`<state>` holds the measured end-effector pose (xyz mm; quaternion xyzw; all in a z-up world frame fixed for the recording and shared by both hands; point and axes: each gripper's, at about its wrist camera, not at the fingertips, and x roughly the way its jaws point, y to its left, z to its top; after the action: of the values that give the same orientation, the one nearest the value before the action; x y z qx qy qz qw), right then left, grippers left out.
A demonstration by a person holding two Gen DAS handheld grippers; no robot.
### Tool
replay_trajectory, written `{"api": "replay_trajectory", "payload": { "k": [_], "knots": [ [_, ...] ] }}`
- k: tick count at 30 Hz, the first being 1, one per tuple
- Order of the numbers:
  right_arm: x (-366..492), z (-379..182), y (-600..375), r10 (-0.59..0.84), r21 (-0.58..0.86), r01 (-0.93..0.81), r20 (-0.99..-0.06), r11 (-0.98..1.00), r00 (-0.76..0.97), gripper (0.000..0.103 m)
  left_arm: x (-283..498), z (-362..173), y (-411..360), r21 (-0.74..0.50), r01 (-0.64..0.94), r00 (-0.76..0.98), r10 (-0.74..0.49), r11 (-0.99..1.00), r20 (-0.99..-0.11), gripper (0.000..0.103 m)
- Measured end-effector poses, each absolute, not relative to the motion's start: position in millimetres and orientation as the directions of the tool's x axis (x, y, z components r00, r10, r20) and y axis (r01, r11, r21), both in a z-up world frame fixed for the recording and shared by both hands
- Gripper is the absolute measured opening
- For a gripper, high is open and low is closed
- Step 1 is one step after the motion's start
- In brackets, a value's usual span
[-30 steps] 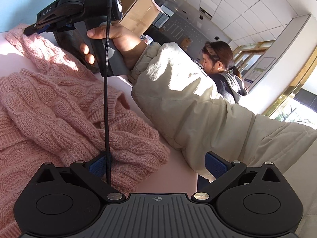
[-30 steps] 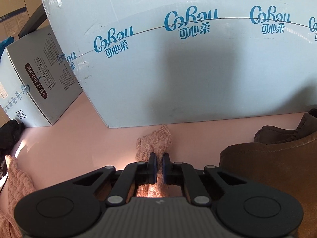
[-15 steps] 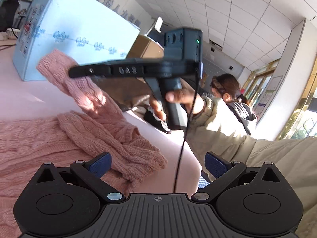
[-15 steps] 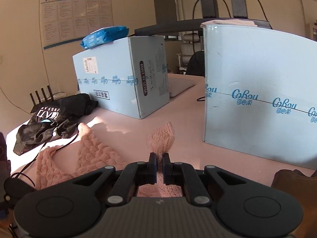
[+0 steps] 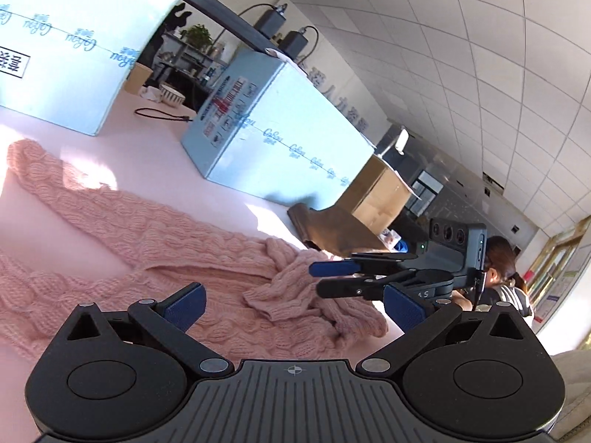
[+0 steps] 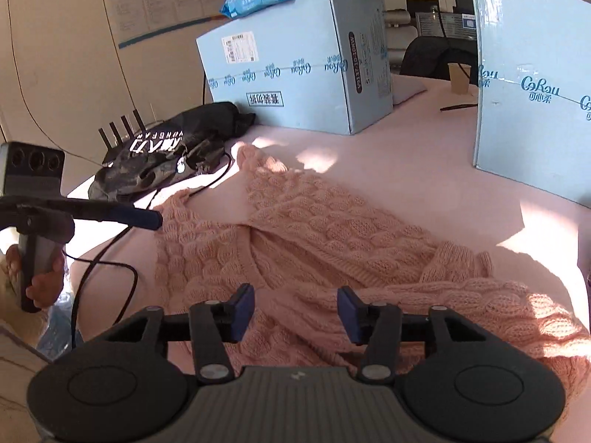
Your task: Fold clothes
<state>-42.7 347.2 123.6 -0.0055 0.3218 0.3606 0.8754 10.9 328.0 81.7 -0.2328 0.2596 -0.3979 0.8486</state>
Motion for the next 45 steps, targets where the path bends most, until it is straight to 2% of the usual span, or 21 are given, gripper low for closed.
{"api": "replay_trajectory", "payload": {
  "k": [4,6,9,12,14,17,20,23,30,37,41,43,45],
  "knots": [
    [-11.9,95.2,368.1,0.654,0.358,-0.591,-0.632,0.723,0.417,0.065,8.1,73.4,365.3,-0.663,0.478,0.598,-0.766,0.576,-0.235,0.103],
    [-4.1,77.2,373.5,0.642,0.396,-0.546,-0.661,0.738,0.388,0.063,8.7,71.1,375.7,-0.684,0.429,0.613,-0.746,0.59,-0.26,0.103],
    [-16.1,89.6,358.7,0.681,0.459,-0.507,-0.552,0.73,0.481,0.063,8.8,72.4,380.7,-0.634,0.357,0.634,-0.676,0.686,-0.375,0.103],
    [-47.6,107.0,333.9,0.68,0.469,-0.495,-0.445,0.731,0.582,0.075,6.6,78.0,384.6,-0.588,0.322,0.622,-0.634,0.742,-0.46,0.103],
    [-73.1,109.4,322.6,0.636,0.442,-0.466,-0.419,0.766,0.648,0.078,10.7,74.7,396.6,-0.658,0.274,0.584,-0.665,0.701,-0.466,0.103],
    [-106.3,104.0,295.4,0.608,0.516,-0.388,-0.375,0.764,0.7,0.078,20.7,67.1,415.4,-0.738,0.148,0.553,-0.673,0.659,-0.49,0.103],
    [-135.1,93.8,271.2,0.59,0.603,-0.307,-0.35,0.736,0.728,0.078,31.9,61.7,428.8,-0.728,0.07,0.572,-0.626,0.682,-0.531,0.103],
    [-156.1,81.0,254.8,0.555,0.634,-0.226,-0.385,0.74,0.737,0.078,53.6,46.0,440.1,-0.739,-0.023,0.551,-0.609,0.673,-0.571,0.103],
    [-199.4,62.1,221.4,0.482,0.687,-0.066,-0.435,0.724,0.76,0.078,77.3,36.6,439.1,-0.771,0.006,0.537,-0.653,0.637,-0.535,0.103],
    [-202.0,56.0,220.4,0.402,0.664,0.029,-0.487,0.747,0.775,0.078,93.3,39.7,427.7,-0.74,0.023,0.54,-0.632,0.672,-0.556,0.103],
    [-198.0,49.2,221.7,0.372,0.678,0.069,-0.483,0.732,0.793,0.078,91.6,41.4,421.6,-0.708,0.05,0.555,-0.609,0.704,-0.567,0.102],
    [-199.5,47.7,220.3,0.357,0.691,0.086,-0.471,0.718,0.807,0.078,89.7,42.5,419.7,-0.692,0.06,0.564,-0.597,0.719,-0.571,0.1],
    [-199.8,44.8,219.6,0.335,0.705,0.107,-0.458,0.701,0.823,0.078,87.3,43.3,419.9,-0.673,0.067,0.577,-0.579,0.736,-0.576,0.091]
  ]
}}
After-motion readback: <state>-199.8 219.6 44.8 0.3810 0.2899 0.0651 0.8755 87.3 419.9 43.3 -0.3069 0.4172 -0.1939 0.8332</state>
